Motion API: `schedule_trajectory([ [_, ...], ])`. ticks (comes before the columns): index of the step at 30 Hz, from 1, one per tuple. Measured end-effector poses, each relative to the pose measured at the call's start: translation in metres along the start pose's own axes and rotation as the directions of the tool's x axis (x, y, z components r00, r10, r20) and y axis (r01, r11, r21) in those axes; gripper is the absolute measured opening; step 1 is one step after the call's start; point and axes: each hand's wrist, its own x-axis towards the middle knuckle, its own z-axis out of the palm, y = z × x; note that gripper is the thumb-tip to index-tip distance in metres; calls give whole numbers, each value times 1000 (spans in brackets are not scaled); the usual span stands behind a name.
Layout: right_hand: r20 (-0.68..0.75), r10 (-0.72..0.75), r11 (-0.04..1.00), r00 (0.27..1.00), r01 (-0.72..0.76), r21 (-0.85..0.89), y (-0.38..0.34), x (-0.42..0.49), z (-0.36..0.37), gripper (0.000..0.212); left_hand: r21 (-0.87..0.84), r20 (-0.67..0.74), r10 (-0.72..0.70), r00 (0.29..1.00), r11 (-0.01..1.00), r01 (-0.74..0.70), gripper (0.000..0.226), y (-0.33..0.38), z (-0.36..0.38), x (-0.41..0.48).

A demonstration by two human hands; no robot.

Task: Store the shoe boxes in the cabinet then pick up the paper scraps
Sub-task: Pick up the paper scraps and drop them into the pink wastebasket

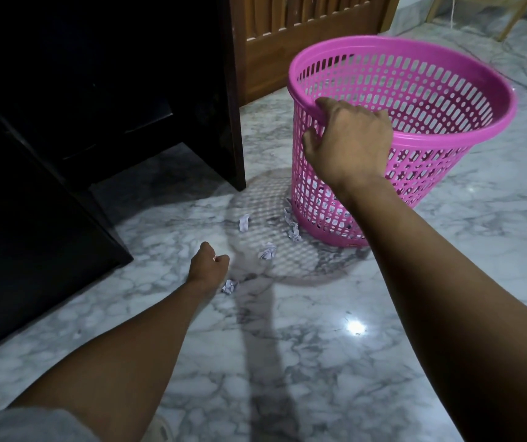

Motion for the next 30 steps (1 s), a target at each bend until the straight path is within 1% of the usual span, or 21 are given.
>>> schedule_trajectory([
  [2, -4, -4, 1000, 1000, 4, -1, 0, 0, 0, 40, -39, 64, -23, 998, 999, 25, 14, -2, -2, -2],
  [4, -1, -2, 1000, 1000, 2, -4, 1, 0, 0, 39, -30, 132, 0, 991, 1000, 4, 10, -3, -4, -6],
  [6, 2, 0, 1000, 1000, 0, -10, 1, 1, 0, 38, 23, 186, 37, 982, 999, -42, 11, -4, -5, -13],
  [8, -5, -3, 1000, 1000, 3, -18, 1, 1, 0, 35, 114, 187, 43, 981, 991, -65, 12, -8, -4, -25],
  [9, -10, -5, 1000, 1000, 5, -23, 1, 1, 1, 34, 181, 166, 51, 985, 980, -81, 21, -11, -2, -31],
  [11, -13, -8, 1000, 1000, 7, -27, 2, 2, 2, 33, 334, 161, 114, 980, 928, -163, 42, -19, 0, -40],
  [12, -13, -6, 1000, 1000, 6, -24, 3, 2, 2, 33, 388, 176, 149, 973, 898, -208, 47, -22, 1, -44],
  [14, -14, -6, 1000, 1000, 5, -20, 3, 3, 2, 34, 428, 198, 203, 959, 862, -271, 40, -30, 4, -46],
  [17, -14, -15, 999, 1000, 15, -36, 3, 2, 2, 34, 439, 208, 246, 946, 841, -316, 25, -34, 7, -44],
  [20, -16, -19, 999, 1000, 18, -45, 4, 2, 3, 34, 381, 165, 245, 955, 878, -291, 20, -29, 11, -41],
  [23, -26, -26, 999, 999, 25, -48, 5, 2, 3, 35, 178, 121, 210, 970, 957, -229, 16, -15, 16, -37],
  [26, -30, -32, 999, 999, 31, -31, 10, 2, 4, 36, 25, 110, 162, 981, 986, -166, 16, 0, 21, -29],
  [28, -27, -34, 999, 999, 34, -6, 15, 2, 3, 37, -6, 125, 156, 980, 988, -156, 10, 9, 24, -22],
  [30, -31, -38, 999, 999, 39, 17, 21, 1, 3, 38, 9, 137, 144, 980, 989, -146, 4, 18, 29, -15],
])
